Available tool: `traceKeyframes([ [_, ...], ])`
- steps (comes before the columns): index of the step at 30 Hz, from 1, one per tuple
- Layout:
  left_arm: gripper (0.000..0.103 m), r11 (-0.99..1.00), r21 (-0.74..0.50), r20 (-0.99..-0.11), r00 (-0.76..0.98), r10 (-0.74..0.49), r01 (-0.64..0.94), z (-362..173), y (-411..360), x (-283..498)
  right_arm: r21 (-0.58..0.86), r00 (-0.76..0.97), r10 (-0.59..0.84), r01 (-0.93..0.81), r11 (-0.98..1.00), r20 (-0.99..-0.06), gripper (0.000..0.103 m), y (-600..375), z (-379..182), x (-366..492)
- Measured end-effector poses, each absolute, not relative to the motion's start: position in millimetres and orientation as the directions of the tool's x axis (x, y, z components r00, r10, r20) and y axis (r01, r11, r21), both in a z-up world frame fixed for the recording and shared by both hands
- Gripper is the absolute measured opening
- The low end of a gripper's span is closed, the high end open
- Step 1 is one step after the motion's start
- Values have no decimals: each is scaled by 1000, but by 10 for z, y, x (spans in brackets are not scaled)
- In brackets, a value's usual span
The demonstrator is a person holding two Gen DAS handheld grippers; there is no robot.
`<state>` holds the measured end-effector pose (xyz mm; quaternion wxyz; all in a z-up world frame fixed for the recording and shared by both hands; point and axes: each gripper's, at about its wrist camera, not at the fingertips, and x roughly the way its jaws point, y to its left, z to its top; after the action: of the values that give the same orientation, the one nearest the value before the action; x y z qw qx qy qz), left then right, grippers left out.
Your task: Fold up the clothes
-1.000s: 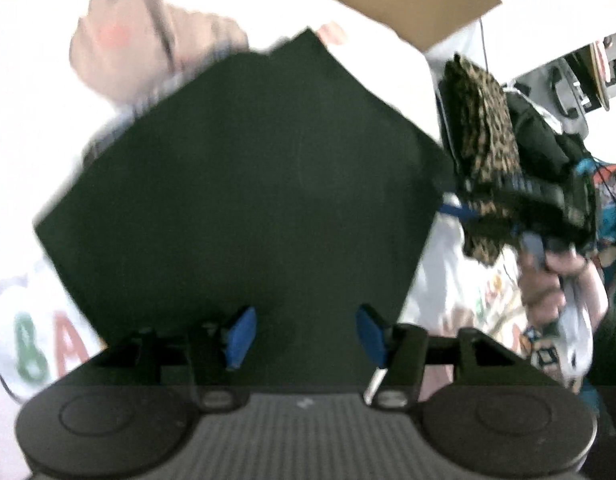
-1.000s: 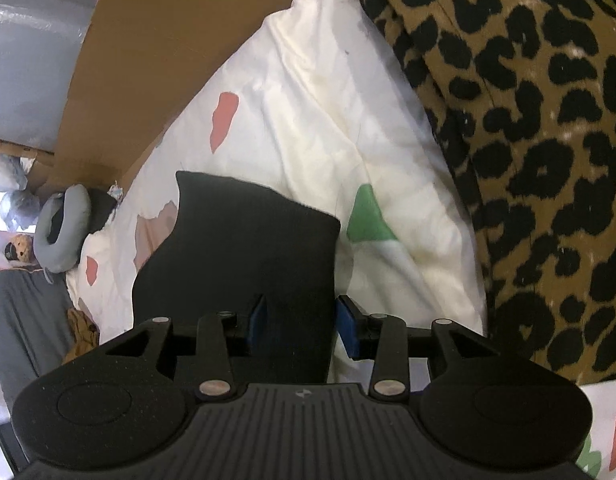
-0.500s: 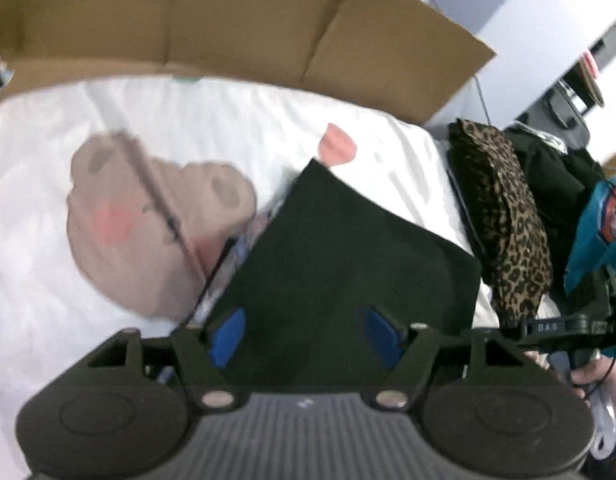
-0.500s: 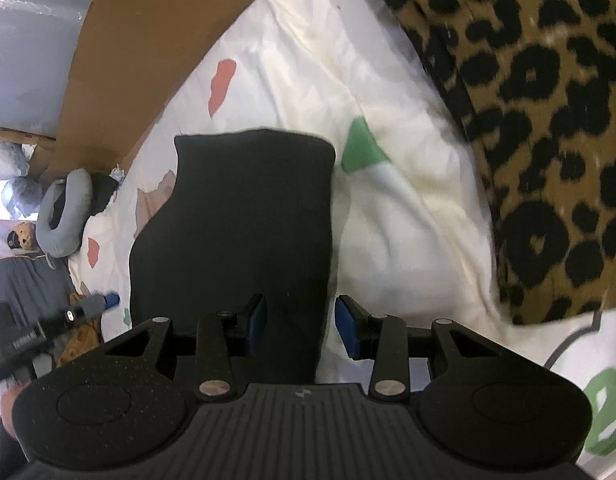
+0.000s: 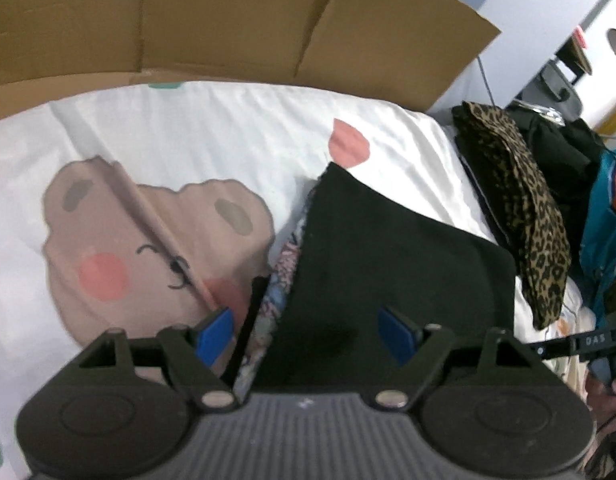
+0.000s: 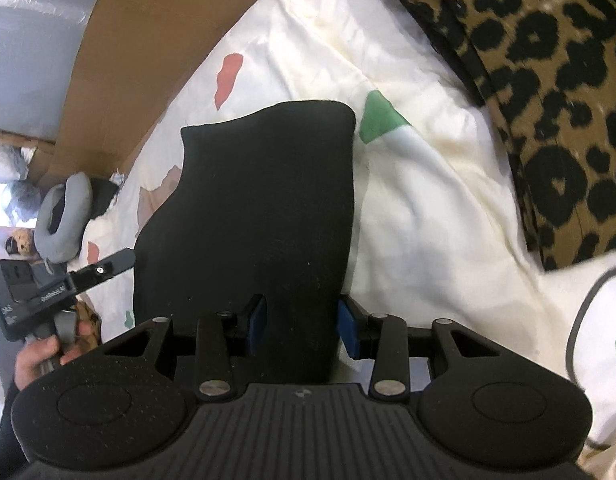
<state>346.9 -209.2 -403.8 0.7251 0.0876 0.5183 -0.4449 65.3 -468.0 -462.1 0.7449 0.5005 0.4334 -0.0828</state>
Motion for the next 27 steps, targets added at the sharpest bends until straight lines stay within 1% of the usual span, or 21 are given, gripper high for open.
traceKeyframes([
  [3, 76, 582, -333, -817, 82, -571, 742, -4160, -2090, 3497, 684, 635, 295, 542, 489, -714, 43, -4601, -4665, 616],
  [7, 76, 552, -371, -783, 67, -618, 747, -4264, -2085, 3582, 689, 644, 291, 534, 490, -707, 43, -4536, -4735, 632],
  [17, 76, 503, -503, -747, -61, -662, 702, -4435, -2015, 3744, 699, 661, 292, 508, 504, -691, 43, -4464, -4776, 730],
  [20, 75, 487, -547, -732, -108, -672, 681, -4465, -1971, 3765, 709, 669, 293, 509, 488, -682, 41, -4478, -4813, 720],
  [21, 73, 486, -554, -729, -113, -675, 675, -4474, -1969, 3775, 712, 671, 294, 510, 483, -680, 30, -4486, -4826, 714],
  [22, 67, 486, -558, -727, -116, -676, 673, -4483, -1979, 3784, 714, 670, 300, 508, 481, -679, 26, -4494, -4839, 712],
  [23, 60, 489, -564, -727, -118, -677, 666, -4491, -1988, 3792, 711, 665, 302, 510, 485, -683, 15, -4508, -4841, 716],
  [24, 55, 491, -566, -726, -118, -678, 662, -4489, -1991, 3793, 705, 661, 301, 508, 495, -687, 8, -4518, -4826, 719],
  [25, 52, 493, -568, -725, -117, -679, 659, -4487, -1994, 3794, 701, 660, 300, 504, 504, -689, 7, -4521, -4797, 716],
  [27, 42, 486, -569, -720, -116, -684, 664, -4439, -1982, 3792, 694, 657, 298, 495, 523, -693, 6, -4525, -4735, 708],
])
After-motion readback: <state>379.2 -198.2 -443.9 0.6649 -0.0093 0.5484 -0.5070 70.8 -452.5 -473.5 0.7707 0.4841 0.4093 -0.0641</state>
